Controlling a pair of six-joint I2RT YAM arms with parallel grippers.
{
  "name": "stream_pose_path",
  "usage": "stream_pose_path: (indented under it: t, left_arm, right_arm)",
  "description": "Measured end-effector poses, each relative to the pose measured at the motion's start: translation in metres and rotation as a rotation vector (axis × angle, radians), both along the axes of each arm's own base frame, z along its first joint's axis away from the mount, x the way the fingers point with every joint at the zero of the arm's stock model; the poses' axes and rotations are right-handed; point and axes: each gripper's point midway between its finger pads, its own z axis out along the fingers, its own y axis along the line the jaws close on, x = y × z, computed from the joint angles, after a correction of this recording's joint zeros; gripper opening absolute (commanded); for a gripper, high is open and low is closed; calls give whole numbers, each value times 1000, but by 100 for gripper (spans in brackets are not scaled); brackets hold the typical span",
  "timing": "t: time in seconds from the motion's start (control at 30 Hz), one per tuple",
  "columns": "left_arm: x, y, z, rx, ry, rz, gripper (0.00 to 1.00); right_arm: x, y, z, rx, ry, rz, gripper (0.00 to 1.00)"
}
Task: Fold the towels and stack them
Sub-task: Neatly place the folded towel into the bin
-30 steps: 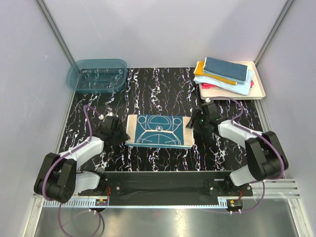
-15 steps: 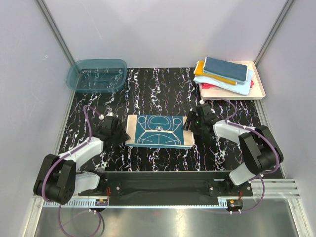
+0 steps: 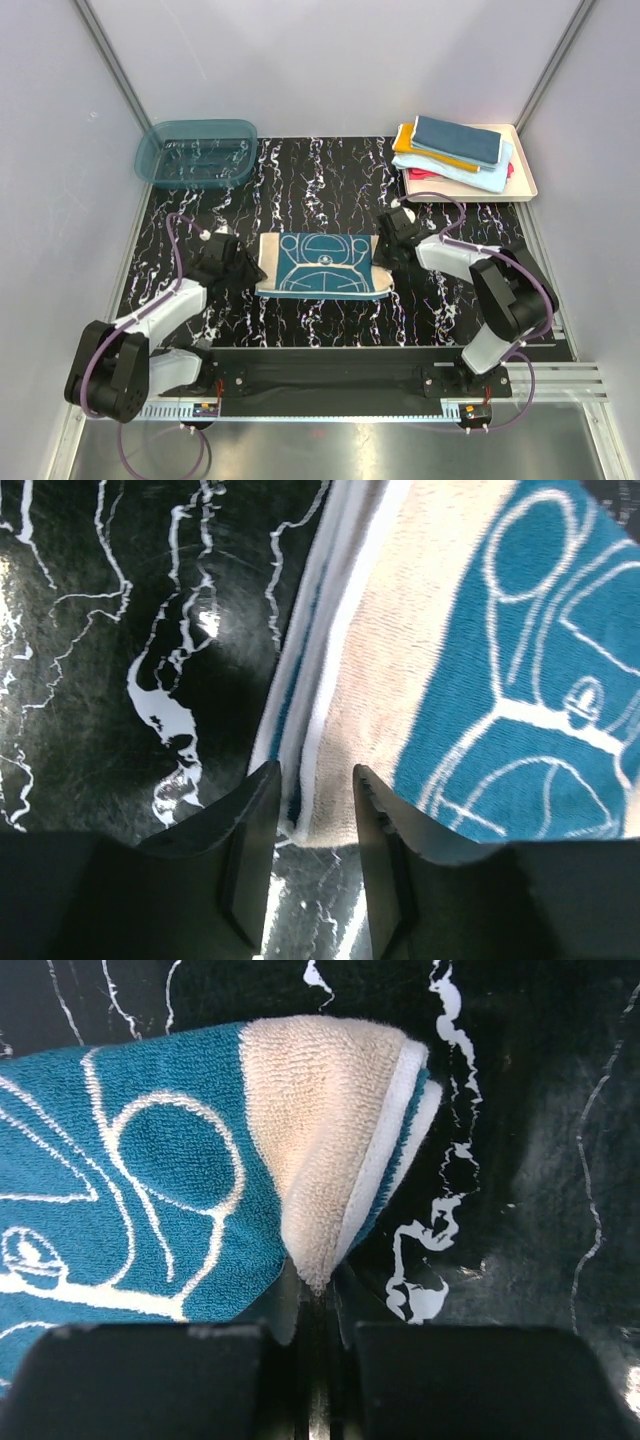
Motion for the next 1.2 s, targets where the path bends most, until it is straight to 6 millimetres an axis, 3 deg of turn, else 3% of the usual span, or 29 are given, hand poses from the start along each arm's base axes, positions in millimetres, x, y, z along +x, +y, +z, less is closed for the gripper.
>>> stream_pose_path:
  t: [0.17, 0.3, 0.47, 0.57, 0.7, 0.97, 1.2]
  left_arm:
    - [7, -4, 27, -18, -36, -12, 48]
    - [20, -7, 72, -23, -117, -30, 49]
    - [39, -9, 133, -17, -242, -70, 50]
    - [46, -8, 157, -8, -284, -100, 49]
    - [51, -5, 162, 11, -286, -134, 49]
    - [50, -5, 130, 29, -174, -207, 47]
    - [49, -6, 124, 26, -157, -241, 47]
  right_arm:
    - [-1, -13, 6, -109, 24, -12, 0]
    - [12, -28, 28, -243, 12, -12, 0]
    - [80, -26, 86, -405, -124, 10, 0]
    - [119, -24, 114, -498, -197, 22, 0]
    - [168, -23, 135, -651, -256, 47, 0]
    - [252, -24, 157, -842, -335, 87, 0]
    - [274, -60, 184, -1015, -364, 109, 0]
